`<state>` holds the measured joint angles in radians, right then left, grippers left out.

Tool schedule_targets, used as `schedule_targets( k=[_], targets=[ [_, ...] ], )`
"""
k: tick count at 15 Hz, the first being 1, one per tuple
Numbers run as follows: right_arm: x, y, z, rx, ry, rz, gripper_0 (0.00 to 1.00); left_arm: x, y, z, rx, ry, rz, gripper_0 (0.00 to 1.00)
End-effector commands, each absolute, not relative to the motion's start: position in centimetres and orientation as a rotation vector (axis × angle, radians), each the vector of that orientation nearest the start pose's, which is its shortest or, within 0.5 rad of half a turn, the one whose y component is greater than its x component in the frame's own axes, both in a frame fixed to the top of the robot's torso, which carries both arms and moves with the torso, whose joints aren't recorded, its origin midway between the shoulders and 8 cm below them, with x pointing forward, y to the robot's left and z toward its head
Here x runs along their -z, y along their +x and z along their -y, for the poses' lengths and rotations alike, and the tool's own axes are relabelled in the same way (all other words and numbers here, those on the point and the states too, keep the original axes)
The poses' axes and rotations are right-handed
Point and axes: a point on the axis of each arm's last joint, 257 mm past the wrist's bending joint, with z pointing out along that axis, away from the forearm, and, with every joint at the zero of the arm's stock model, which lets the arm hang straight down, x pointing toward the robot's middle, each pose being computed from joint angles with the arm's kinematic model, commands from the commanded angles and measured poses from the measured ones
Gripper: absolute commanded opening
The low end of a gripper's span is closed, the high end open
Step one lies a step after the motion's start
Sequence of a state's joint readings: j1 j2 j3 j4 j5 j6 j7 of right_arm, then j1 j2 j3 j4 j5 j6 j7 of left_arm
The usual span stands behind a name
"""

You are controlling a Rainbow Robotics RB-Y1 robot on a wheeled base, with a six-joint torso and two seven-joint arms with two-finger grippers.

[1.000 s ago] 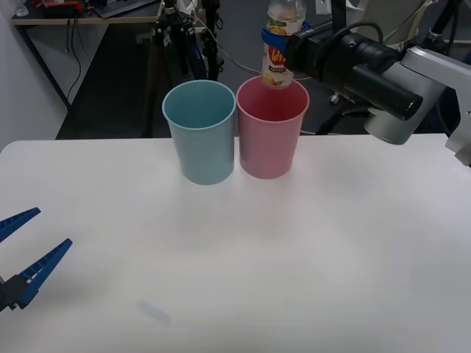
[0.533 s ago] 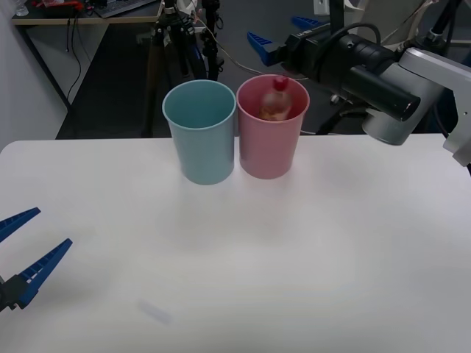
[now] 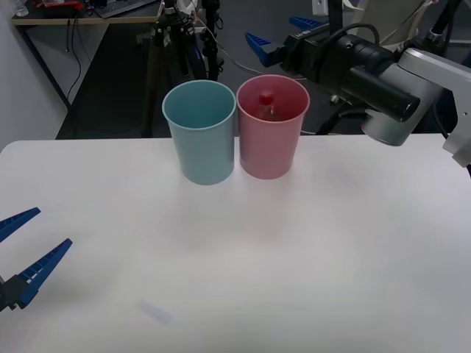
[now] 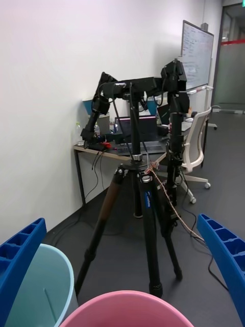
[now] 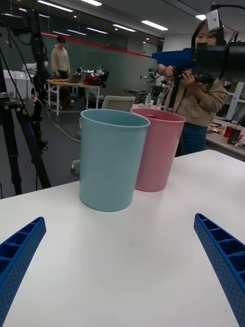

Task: Grasp the object on the table and drop it into the matching bin: aluminum can to the light blue bin, PET bottle to the pink bin.

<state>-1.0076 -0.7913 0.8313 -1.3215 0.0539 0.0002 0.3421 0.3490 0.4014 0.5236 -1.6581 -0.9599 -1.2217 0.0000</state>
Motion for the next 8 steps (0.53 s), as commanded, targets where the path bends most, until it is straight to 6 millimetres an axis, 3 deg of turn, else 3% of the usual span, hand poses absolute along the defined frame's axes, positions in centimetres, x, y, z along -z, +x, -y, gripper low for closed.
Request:
schedule_targets(
  k=[1, 8],
  targets=[
    [-2.6, 65.2, 7.3, -0.470, -0.526, -1.428, 1.00, 16.9, 34.2, -33.0, 0.567, 0.465, -1.441, 1.00],
    [-1.8, 60.4, 9.3, -0.479, -0.564, -1.445, 1.00, 16.9, 34.2, -33.0, 0.567, 0.465, -1.441, 1.00]
  ],
)
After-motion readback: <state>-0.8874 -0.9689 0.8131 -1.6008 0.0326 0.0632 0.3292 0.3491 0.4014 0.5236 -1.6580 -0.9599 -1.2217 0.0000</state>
